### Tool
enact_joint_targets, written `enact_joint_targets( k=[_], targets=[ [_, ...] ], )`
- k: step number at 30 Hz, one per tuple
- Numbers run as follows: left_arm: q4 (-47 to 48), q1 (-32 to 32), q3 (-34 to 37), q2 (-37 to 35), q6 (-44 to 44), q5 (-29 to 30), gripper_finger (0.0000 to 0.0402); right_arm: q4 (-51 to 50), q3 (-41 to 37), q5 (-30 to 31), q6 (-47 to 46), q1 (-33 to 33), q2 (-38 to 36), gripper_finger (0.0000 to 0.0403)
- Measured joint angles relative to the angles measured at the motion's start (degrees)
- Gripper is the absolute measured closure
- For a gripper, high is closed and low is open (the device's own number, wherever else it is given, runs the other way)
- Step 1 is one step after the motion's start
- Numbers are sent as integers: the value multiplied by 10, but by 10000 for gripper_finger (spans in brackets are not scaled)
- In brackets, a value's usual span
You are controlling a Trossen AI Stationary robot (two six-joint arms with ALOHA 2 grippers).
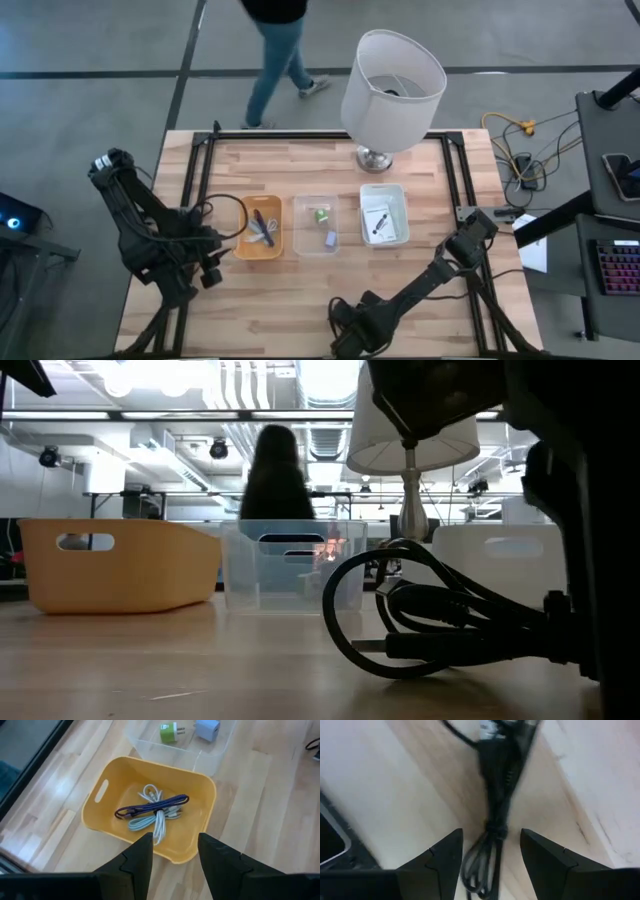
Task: Pick and place items into bin
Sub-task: Put the black charger cable into the yellow bin
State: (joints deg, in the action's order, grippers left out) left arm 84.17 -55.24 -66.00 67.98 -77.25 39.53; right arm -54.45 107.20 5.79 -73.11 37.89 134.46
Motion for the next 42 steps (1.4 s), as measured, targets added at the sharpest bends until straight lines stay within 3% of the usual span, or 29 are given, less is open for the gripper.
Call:
enact_joint_targets(
  k=[6,17,20,27,32,37,42],
  targets=[
    [5,0,0,-6,-1,3,260,13,-6,-27,39,-1,-1,248],
    [3,1,0,-6,-21,4,260,11,-1,-41,97,-10,-2,384],
    [3,1,0,-7,-37,4,260,10,13,-36,114,-21,0,387],
    [4,1,-1,-13,-71,4,260,7,56,55,142,-80,-32,389],
    [9,1,-1,-29,-103,21,260,30,57,52,159,-151,-56,389],
    [23,1,-1,-41,-112,29,260,141,59,6,134,-227,-75,389],
    [55,1,-1,-44,-112,25,260,274,59,3,62,-273,-71,389]
  ],
)
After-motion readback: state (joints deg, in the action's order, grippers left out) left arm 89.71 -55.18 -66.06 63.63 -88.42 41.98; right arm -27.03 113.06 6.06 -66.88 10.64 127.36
